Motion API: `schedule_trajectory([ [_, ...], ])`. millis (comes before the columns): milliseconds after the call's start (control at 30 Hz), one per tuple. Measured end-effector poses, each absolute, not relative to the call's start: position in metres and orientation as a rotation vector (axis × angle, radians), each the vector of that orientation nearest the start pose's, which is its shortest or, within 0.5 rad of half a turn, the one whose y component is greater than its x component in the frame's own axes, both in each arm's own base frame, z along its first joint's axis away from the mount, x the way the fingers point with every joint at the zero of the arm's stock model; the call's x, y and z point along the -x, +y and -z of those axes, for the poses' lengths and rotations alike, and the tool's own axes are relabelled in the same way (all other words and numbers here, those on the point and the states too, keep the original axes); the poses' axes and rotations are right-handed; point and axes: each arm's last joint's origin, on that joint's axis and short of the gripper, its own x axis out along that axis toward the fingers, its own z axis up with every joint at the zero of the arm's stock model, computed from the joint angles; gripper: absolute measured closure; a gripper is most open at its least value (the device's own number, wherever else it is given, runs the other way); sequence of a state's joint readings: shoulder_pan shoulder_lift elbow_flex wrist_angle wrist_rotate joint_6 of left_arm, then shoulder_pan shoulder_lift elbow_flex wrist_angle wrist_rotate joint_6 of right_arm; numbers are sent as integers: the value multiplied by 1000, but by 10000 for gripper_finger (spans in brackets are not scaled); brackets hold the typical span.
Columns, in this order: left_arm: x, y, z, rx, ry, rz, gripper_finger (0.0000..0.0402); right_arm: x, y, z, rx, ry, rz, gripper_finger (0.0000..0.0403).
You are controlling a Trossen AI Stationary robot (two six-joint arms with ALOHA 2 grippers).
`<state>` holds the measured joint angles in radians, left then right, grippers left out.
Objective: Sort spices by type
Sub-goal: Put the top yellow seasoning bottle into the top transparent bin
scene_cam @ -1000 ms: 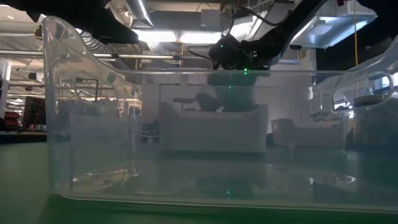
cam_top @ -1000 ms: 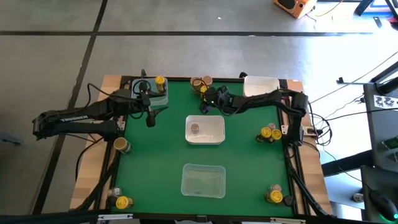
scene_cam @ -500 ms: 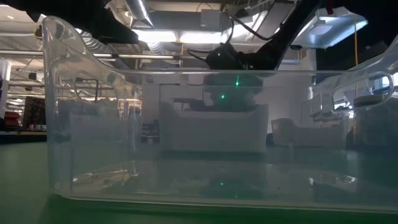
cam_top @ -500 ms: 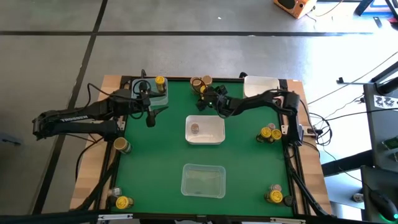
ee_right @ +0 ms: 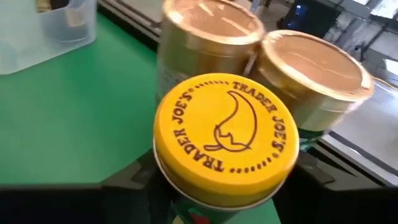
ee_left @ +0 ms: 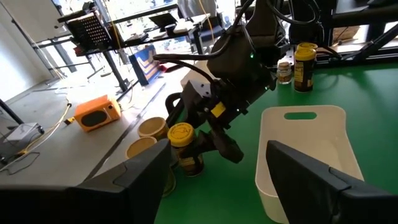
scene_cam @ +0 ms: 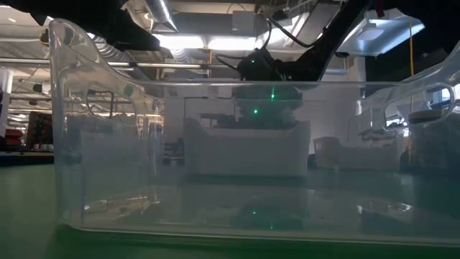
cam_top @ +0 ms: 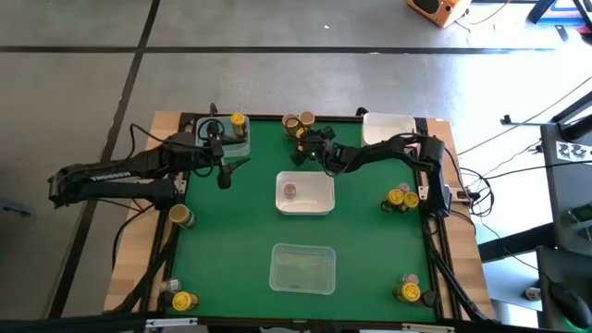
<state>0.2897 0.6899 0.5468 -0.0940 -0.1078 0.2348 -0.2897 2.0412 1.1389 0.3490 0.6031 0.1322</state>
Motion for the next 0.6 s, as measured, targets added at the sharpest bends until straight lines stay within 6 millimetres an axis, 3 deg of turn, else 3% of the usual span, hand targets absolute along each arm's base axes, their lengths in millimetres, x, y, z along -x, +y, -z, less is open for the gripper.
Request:
schedule_trajectory([
  [167, -154, 49, -273, -185, 278, -368, 139, -396, -125, -142, 27, 538, 848, 200],
  [300, -154, 49, -273, -181, 277, -368, 139, -397, -111, -162, 57, 496, 794, 195],
  [600, -154, 49, -273, -164, 274, -370, 139, -419, -93, -199, 14, 354, 476, 199],
])
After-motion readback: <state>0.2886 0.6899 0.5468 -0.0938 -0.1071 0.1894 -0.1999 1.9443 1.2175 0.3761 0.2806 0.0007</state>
